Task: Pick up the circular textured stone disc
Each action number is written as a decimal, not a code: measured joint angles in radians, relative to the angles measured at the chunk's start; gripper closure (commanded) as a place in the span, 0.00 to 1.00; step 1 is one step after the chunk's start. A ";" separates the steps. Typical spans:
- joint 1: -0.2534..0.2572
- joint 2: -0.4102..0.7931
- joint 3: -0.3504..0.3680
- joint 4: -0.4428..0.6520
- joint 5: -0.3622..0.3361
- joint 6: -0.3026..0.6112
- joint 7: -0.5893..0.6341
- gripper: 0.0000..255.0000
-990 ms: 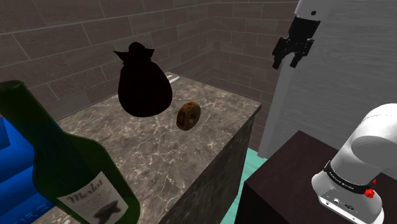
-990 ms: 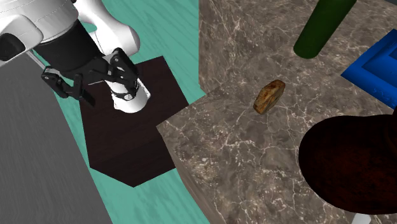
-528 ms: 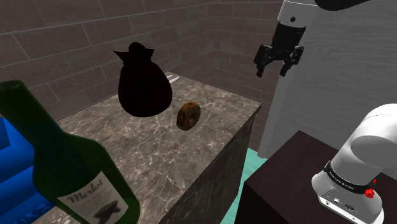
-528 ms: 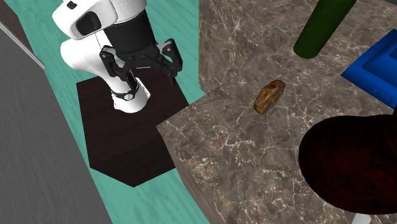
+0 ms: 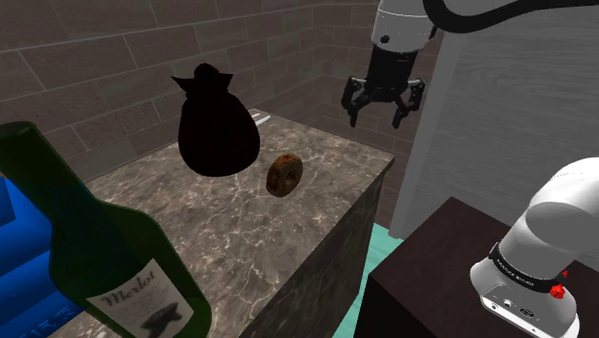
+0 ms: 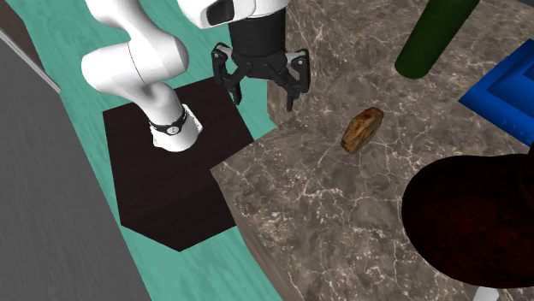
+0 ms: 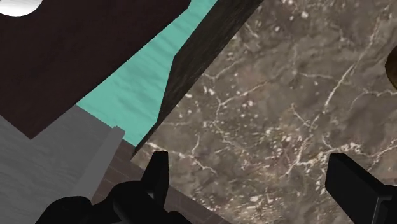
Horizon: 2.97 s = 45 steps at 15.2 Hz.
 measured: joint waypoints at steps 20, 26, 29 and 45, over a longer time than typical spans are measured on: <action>-0.230 0.685 0.594 0.448 -0.385 0.051 0.891 0.00; -0.230 0.689 0.594 0.428 -0.391 0.074 0.897 1.00; -0.229 0.690 0.595 0.428 -0.393 0.074 0.898 1.00; -0.222 0.707 0.601 0.601 -0.402 -0.091 0.888 1.00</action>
